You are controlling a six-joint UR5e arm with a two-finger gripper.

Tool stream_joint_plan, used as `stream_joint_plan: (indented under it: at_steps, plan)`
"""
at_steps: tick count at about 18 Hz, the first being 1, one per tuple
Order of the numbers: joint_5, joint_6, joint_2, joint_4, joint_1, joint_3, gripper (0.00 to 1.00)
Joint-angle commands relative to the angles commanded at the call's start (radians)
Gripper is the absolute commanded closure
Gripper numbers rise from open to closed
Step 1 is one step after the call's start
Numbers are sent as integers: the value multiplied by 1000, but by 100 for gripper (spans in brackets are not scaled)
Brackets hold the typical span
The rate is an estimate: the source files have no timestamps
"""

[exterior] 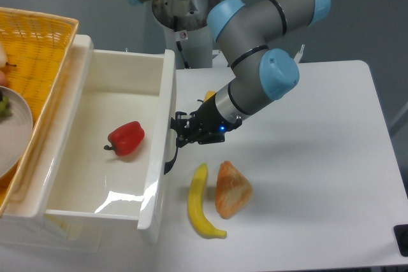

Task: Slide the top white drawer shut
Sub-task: 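Lower the gripper beside the drawer's black handle and align with the drawer front, then push the drawer front with the gripper into the cabinet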

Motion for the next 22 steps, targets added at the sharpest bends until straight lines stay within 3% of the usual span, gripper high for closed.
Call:
stream_joint_plan:
  at_steps: [22]
  plan:
    - [-3, -12, 20, -18, -46, -2, 96]
